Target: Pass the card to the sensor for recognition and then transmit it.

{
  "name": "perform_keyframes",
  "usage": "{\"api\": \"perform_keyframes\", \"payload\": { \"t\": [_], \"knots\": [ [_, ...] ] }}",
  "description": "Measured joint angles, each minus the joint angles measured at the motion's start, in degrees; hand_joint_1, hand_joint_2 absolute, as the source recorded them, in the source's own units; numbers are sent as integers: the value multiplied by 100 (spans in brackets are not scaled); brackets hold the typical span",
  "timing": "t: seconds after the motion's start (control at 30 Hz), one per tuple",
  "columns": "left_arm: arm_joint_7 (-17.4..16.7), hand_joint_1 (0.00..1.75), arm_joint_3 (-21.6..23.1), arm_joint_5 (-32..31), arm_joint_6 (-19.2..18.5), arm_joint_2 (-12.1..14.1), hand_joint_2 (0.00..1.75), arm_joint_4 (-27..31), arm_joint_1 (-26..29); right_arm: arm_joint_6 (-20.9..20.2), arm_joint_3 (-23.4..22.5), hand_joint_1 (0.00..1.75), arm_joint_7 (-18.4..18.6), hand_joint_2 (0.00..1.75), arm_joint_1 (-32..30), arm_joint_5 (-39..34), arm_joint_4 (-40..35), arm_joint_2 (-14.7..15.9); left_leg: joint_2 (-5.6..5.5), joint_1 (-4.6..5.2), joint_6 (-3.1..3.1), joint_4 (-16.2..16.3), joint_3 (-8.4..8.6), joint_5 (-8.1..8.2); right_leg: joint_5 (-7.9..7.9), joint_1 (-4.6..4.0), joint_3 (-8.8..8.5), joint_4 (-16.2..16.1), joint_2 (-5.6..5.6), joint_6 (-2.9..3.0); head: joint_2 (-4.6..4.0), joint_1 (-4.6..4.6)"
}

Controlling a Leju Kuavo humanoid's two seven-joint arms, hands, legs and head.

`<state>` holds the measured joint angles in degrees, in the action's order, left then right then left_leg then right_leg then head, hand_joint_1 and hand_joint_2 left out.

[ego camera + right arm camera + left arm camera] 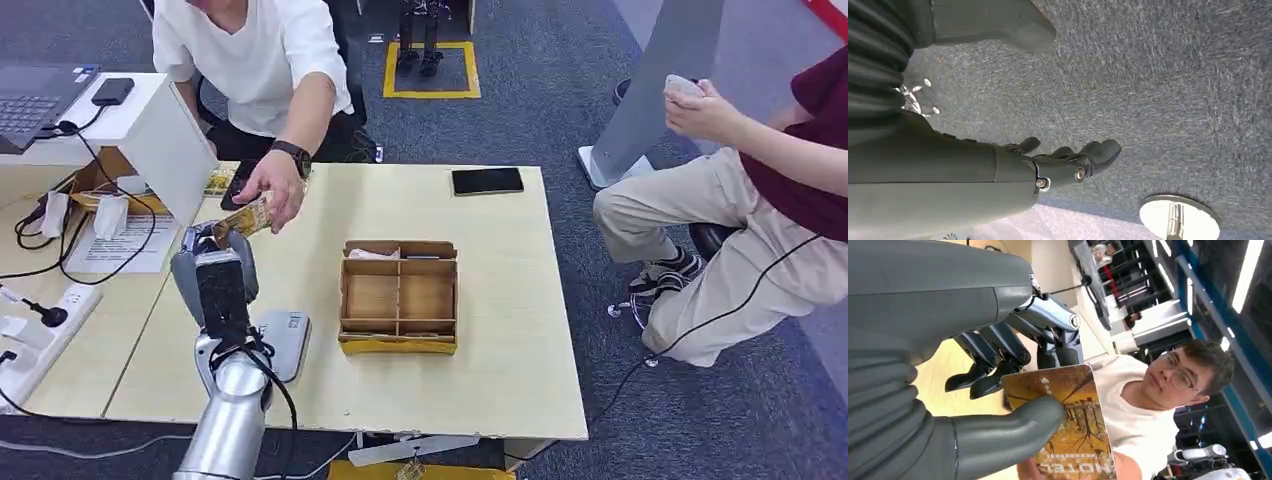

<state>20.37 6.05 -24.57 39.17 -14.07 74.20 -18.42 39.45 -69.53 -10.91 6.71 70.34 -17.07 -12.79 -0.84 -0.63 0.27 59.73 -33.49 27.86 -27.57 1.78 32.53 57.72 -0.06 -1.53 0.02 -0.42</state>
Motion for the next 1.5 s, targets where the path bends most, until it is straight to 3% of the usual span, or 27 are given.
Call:
{"api": "perform_keyframes", "payload": {
  "t": [0.4, 0.43, 0.47, 0.5, 0.73, 1.1, 1.5],
  "knots": [
    [-236, 175, 144, -203, 66, 223, 175, -577, -609, 0, 44, 0, 74, 175, 54, 103, -15, -41, 1, 1, -1, 0, 0, -1, 0, 1, 0, 0, 2, 0, 0, 2],
    [-236, 148, 155, -206, 57, 225, 175, -605, -617, 0, 44, 0, 74, 175, 57, 103, -15, -41, 1, 1, -1, 0, 0, -1, 0, 1, 1, 0, 2, 0, 0, 0],
    [-238, 65, 171, -214, 39, 225, 175, -646, -629, 0, 44, 0, 74, 175, 60, 101, -15, -42, 1, 1, -1, 0, 0, -1, 0, 1, 1, 0, 2, 0, 0, 2],
    [-240, 0, 188, -227, 16, 227, 175, -688, -642, 0, 44, 0, 74, 175, 63, 98, -15, -42, 1, 1, -1, 0, -1, -1, 0, 1, 1, 0, 2, 0, 0, 0],
    [-282, 0, 348, -210, -173, 271, 175, -938, -651, 0, 44, 0, 57, 175, 81, 46, -15, -44, 1, 1, -1, 0, -1, -1, 0, 1, 1, 0, 1, 0, 0, 2],
    [-131, 0, 402, -44, -116, 326, 175, -949, -545, 0, 41, 0, 15, 175, 83, -57, -15, -44, 1, 1, -1, 0, -3, -1, 0, 1, 1, 0, 2, 0, 0, 2],
    [512, 0, 785, 960, -577, 409, 175, 547, 680, 0, -81, 0, -199, 175, -33, -302, -35, -48, 1, 1, 1, -1, -6, 2, -4, 1, 3, 0, 1, 0, 0, 2]
  ]
}}
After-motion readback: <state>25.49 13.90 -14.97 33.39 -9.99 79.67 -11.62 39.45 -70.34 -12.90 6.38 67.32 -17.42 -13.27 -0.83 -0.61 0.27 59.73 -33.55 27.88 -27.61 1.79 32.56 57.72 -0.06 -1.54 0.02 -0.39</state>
